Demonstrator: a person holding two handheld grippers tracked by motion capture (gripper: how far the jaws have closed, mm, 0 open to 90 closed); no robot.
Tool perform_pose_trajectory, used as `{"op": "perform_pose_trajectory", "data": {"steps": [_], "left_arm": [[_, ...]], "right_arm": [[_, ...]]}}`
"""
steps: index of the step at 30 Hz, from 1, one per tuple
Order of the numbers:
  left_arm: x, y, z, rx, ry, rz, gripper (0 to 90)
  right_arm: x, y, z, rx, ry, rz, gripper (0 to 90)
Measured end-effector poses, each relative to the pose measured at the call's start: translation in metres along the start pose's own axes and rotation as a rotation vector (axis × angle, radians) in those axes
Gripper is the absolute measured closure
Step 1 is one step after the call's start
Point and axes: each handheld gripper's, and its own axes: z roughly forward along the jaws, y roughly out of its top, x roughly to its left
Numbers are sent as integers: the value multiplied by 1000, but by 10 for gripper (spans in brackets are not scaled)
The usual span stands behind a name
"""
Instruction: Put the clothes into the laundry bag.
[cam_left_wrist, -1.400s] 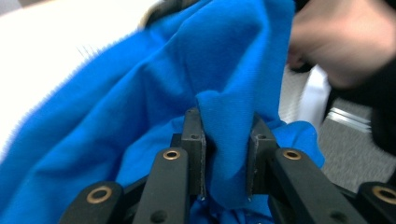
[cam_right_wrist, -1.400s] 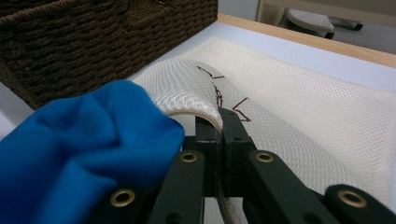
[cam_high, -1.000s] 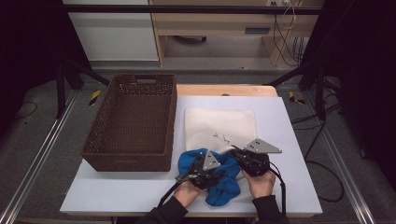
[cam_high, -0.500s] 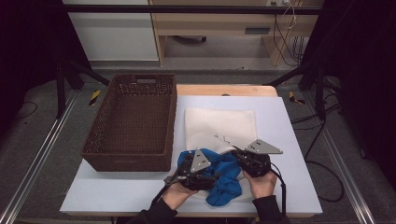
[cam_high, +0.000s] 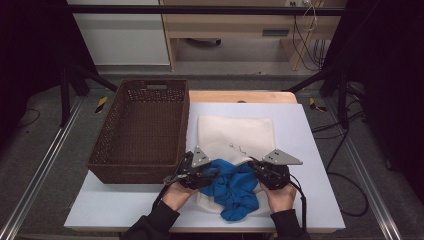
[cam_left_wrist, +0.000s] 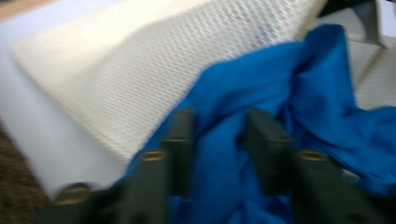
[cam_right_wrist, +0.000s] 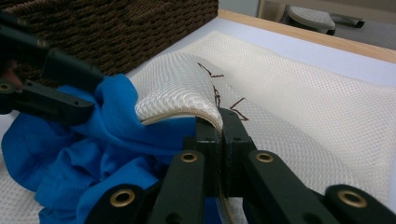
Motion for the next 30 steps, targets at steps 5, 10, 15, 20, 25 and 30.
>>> {"op": "perform_pose_trajectory", "data": {"steps": [5,10,15,20,25,30], "left_arm": [[-1,-1,-4,-6,-46,-10,866],[-6,-1,-11,-29,-76,14,877],[-31,-1,-13,-69,-172,55,877],[-62,0,6,-55,-198,115,876],[-75,6,41,-27,-121,118,872],[-64,10,68,-28,-61,80,835]], "right_arm": [[0,0,-1,-2,0,1,877],[-1,0,-1,-4,-3,3,878],[-1,1,-1,-8,-2,3,878],[0,1,-2,-9,5,8,878],[2,2,-1,-13,11,5,878],[1,2,-2,-21,15,11,878]]}}
